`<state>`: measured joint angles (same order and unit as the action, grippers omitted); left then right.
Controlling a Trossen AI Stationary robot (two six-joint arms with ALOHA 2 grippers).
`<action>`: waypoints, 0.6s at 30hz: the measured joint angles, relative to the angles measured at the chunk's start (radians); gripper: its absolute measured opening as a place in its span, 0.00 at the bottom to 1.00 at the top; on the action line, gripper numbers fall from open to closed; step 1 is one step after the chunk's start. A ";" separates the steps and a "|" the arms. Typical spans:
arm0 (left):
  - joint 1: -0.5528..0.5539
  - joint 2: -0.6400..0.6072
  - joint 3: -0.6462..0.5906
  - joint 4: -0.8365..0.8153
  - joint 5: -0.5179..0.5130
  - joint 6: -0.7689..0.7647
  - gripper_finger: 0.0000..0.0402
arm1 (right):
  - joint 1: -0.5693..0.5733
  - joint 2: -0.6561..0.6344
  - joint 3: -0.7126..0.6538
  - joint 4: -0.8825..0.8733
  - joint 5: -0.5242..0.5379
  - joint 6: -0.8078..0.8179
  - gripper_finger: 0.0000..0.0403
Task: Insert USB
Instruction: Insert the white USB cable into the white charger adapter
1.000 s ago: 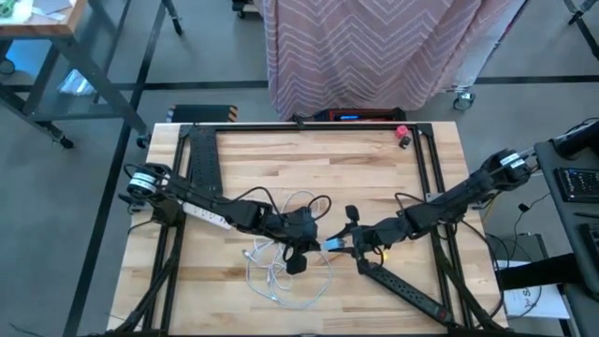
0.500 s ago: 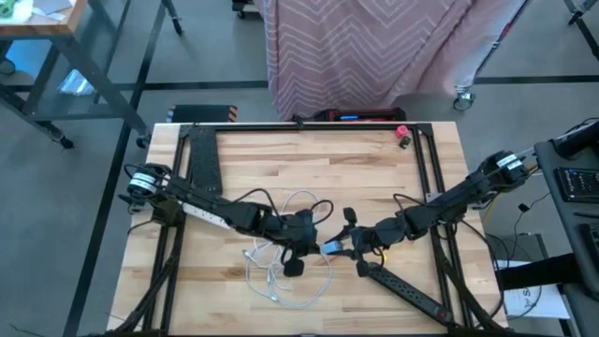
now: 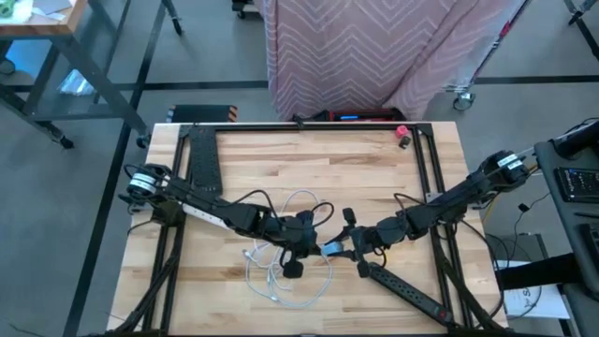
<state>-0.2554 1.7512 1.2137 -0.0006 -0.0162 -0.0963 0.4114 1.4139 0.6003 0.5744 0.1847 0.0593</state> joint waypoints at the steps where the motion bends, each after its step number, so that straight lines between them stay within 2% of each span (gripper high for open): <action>1: 0.000 0.000 0.000 0.003 -0.001 0.006 0.00 | 0.000 0.000 0.000 0.004 0.002 0.000 0.26; 12: -0.001 0.000 0.000 0.071 -0.058 0.078 0.08 | 0.000 0.000 -0.001 0.067 0.052 0.020 0.26; 18: -0.009 -0.005 0.000 0.114 -0.067 0.111 0.08 | 0.000 0.002 -0.044 0.222 0.048 0.018 0.26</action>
<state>-0.2639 1.7462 1.2137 0.1131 -0.0832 0.0143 0.4118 1.4158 0.5563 0.7965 0.2329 0.0777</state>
